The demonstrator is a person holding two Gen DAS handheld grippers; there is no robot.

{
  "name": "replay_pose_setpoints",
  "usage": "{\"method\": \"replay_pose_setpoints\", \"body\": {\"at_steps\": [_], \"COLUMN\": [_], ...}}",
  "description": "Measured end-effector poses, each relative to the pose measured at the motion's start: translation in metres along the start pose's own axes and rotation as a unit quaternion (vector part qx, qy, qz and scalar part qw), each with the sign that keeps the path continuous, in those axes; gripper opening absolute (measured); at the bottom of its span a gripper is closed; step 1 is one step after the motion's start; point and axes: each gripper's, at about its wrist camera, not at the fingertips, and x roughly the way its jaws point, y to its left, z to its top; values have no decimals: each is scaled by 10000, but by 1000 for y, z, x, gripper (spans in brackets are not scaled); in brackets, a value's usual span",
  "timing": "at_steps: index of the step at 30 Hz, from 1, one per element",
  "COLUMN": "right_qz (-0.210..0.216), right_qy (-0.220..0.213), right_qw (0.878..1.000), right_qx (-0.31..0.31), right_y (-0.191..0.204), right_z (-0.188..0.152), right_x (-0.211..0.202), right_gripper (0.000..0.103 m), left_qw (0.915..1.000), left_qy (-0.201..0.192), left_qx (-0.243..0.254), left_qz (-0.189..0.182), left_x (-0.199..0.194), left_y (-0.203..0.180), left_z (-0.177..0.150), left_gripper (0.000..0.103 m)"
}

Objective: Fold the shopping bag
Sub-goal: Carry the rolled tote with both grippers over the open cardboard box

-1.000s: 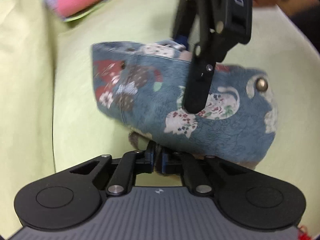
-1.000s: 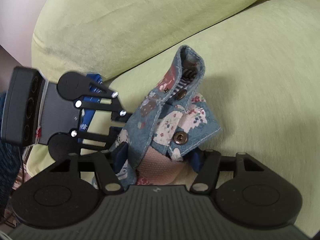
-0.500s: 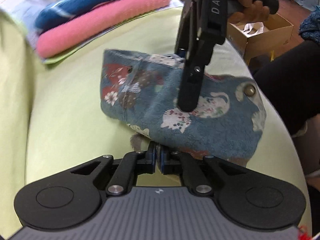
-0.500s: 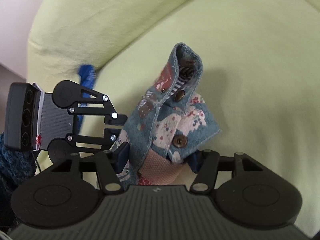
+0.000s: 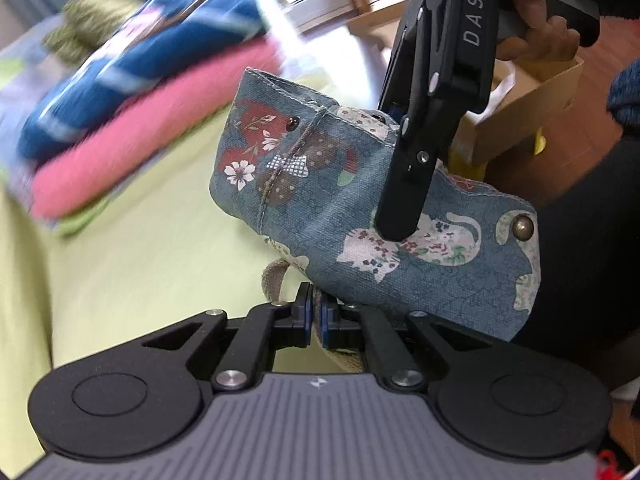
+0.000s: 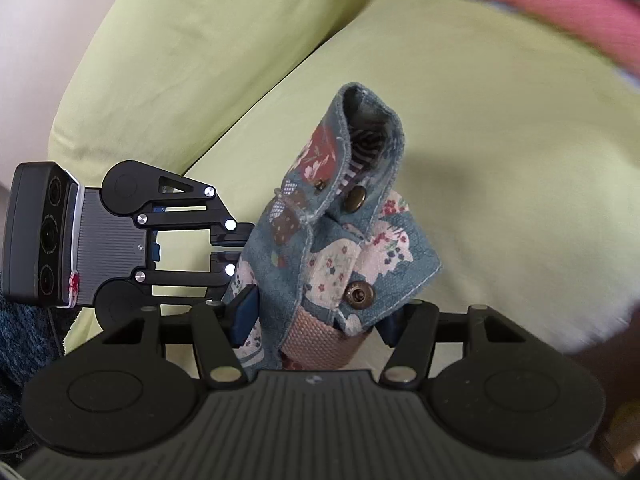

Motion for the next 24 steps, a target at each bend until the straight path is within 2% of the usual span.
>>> {"method": "replay_pose_setpoints", "body": {"at_steps": [5, 10, 13, 15, 18, 21, 24], "right_qz": [-442, -1041, -1399, -1584, -1645, -1625, -1575], "right_qy": [-568, -981, -986, -933, -779, -554, -281], "right_qw": [9962, 9848, 9781, 9737, 9688, 9663, 9659], "right_qx": [483, 990, 1188, 1347, 1682, 1918, 2035], "right_y": [-49, -101, -132, -153, -192, -234, -266], "right_z": [-41, -87, -110, -124, -143, -162, -172], "right_x": [-91, -189, -232, -252, -266, -269, -254], "right_gripper": [56, 56, 56, 56, 56, 56, 56], "left_qw": [9965, 9851, 9774, 9726, 9670, 9637, 9616], "left_qy": [-452, -984, -1113, -1132, -983, -728, -425], "left_qx": [594, 1071, 1259, 1367, 1472, 1516, 1549], "left_qz": [-367, -919, -1281, -1503, -1831, -2076, -2226], "left_x": [29, 69, 102, 125, 160, 180, 215], "left_y": [-36, -84, -114, -134, -161, -196, -211], "left_z": [86, 177, 223, 249, 274, 277, 282], "left_gripper": [0, 0, 0, 0, 0, 0, 0]}}
